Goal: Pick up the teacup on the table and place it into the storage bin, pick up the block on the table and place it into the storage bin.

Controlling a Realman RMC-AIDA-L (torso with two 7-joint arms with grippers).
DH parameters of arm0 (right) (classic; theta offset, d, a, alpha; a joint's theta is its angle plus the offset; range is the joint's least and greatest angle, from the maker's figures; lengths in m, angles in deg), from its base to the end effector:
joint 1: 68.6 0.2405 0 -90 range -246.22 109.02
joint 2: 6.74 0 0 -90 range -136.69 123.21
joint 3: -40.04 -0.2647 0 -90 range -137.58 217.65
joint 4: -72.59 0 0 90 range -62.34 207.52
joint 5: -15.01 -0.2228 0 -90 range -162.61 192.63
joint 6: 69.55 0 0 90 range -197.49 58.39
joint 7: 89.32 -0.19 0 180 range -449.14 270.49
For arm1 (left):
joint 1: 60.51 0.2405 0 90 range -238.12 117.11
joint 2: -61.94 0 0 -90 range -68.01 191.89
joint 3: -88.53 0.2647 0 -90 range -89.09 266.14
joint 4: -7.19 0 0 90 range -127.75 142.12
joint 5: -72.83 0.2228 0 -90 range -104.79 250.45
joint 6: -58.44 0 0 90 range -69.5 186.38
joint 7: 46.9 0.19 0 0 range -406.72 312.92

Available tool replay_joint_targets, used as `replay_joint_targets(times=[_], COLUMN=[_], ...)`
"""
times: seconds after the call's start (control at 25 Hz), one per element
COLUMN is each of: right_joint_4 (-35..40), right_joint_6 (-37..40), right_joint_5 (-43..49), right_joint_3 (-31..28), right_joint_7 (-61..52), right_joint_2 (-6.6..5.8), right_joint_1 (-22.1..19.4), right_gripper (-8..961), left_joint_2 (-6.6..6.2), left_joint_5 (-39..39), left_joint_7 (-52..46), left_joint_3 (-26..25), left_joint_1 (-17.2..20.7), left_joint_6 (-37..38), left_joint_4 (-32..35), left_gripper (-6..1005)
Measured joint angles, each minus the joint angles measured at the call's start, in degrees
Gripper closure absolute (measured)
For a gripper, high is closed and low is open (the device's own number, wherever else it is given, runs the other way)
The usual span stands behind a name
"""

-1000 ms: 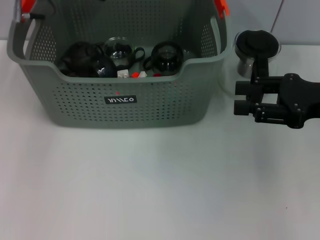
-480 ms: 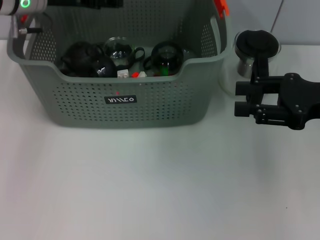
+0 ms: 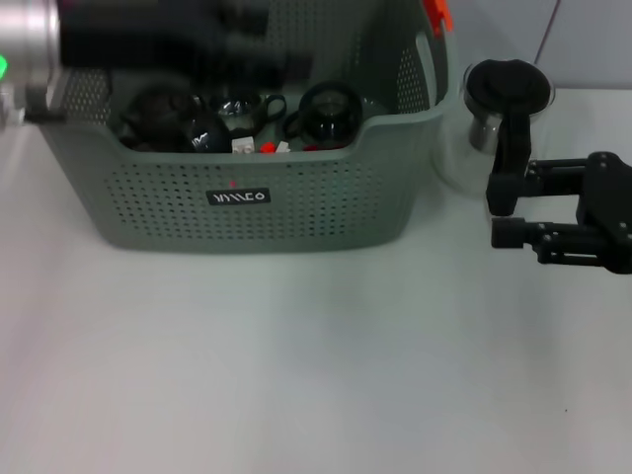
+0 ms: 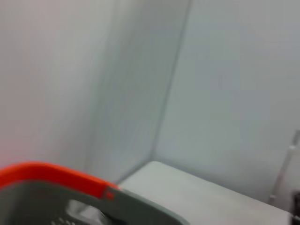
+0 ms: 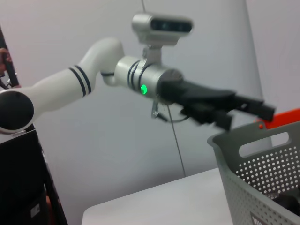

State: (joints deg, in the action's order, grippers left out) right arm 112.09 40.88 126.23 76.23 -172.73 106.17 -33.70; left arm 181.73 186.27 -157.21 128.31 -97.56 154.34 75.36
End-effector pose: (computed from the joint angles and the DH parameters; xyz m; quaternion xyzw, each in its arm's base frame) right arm 0.2102 0.3458 0.0212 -0.9424 0.1370 0.3046 0.0161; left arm -0.1468 0.4066 0.0477 -0.9362 -0.1987 -0.2487 0.1488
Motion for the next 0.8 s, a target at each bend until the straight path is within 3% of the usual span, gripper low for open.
replay_joint_targets(times=[0.36,0.44,0.8], right_joint_4=[-0.1,-0.1,-0.2], right_joint_6=[0.0,-0.6,-6.1], right_joint_5=[0.2,0.3,0.7], right_joint_3=[3.3,4.8,12.2], right_joint_7=[0.2,0.6,1.5], right_joint_2=[0.37,0.51,1.67], right_joint_1=[-0.1,-0.1,1.1], right_gripper=[376,376,343], left_joint_2=[2.7,3.84,4.3], left_joint_5=[-0.1,0.4,5.2], left_joint_7=[12.3,15.2,16.1], left_joint_3=[-5.1,-5.8,-8.2], left_joint_1=[8.2,11.4,13.6], left_joint_6=[12.0,15.5,16.3], left_joint_4=[-4.4,-4.6,-6.7], left_gripper=[47,46,43])
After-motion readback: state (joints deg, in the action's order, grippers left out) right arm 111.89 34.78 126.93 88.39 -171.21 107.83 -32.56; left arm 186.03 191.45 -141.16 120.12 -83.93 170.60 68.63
